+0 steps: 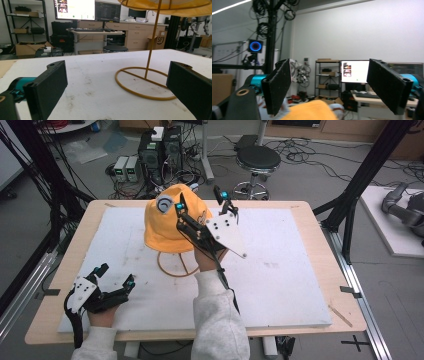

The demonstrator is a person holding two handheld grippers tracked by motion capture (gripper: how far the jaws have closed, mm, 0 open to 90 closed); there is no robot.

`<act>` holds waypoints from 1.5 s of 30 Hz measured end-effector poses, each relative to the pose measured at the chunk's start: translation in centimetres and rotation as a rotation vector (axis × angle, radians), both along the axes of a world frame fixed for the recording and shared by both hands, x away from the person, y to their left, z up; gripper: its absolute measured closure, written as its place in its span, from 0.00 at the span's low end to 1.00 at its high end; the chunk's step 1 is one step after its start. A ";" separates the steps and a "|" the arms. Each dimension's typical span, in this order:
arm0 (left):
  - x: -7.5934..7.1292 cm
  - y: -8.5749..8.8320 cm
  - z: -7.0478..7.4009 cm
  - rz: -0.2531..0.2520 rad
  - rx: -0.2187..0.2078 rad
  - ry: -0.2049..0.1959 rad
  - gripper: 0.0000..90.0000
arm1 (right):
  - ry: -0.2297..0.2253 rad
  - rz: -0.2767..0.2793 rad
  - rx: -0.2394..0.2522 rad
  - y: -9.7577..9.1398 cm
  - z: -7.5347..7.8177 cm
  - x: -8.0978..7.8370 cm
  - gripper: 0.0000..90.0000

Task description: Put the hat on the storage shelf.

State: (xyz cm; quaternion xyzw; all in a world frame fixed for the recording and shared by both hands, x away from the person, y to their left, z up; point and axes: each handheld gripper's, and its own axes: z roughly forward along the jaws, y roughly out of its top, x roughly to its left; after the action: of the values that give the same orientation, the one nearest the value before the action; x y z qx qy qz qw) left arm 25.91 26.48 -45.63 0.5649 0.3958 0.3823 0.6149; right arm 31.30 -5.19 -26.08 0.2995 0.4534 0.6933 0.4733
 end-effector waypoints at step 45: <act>0.0 0.1 0.0 -0.018 -0.003 -0.003 0.04 | 0.225 -0.414 -0.041 -17.1 -12.6 -5.1 0.14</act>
State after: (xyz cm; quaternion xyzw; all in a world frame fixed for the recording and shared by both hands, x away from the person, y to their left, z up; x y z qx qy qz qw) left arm 25.90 26.57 -45.64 0.5669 0.3905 0.3769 0.6197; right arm 26.22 -22.34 -38.67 0.4518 0.4463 0.5342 0.5579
